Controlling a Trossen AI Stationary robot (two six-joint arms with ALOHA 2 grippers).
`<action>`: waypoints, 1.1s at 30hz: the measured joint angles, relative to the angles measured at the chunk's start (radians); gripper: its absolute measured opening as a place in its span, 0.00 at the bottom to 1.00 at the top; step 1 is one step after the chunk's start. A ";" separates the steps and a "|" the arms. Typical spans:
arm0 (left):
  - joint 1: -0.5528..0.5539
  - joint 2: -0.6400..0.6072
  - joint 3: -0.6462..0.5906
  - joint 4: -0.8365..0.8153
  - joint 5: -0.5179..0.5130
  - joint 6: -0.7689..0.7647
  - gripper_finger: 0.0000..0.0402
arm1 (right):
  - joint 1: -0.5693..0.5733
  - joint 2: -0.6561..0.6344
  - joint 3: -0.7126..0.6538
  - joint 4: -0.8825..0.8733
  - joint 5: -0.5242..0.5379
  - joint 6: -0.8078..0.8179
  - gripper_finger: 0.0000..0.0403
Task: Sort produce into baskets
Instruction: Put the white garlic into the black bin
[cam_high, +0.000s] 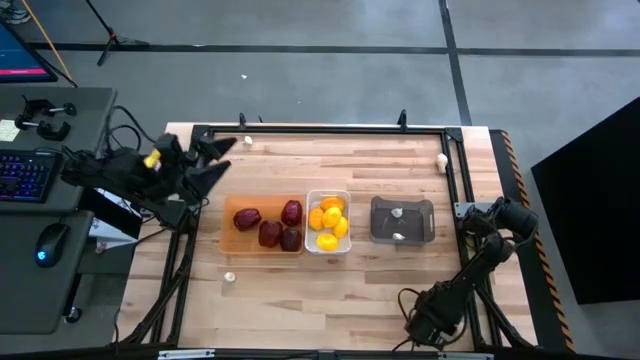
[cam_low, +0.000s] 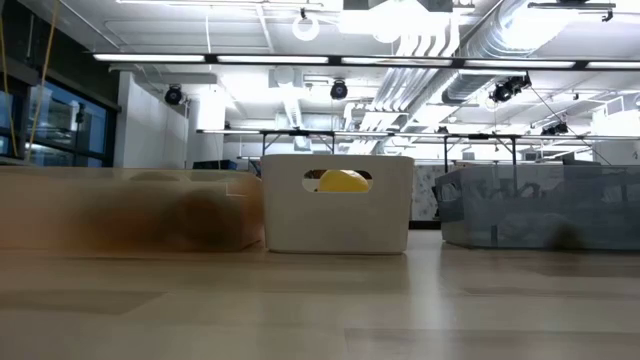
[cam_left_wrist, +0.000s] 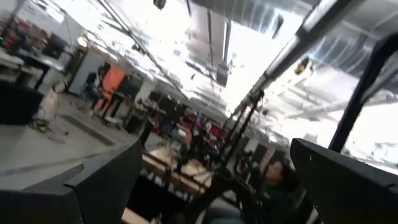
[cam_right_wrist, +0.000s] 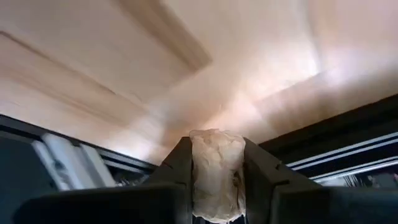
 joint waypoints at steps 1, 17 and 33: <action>0.000 -0.013 0.000 0.002 -0.004 0.008 0.99 | -0.008 -0.004 0.011 -0.023 0.022 -0.001 0.16; 0.000 -0.062 0.000 0.004 -0.005 0.024 0.99 | -0.197 -0.011 0.196 -0.399 0.359 -0.211 0.18; 0.000 -0.069 0.000 -0.116 0.010 -0.011 0.99 | -0.370 -0.417 0.158 -0.633 1.042 0.141 0.23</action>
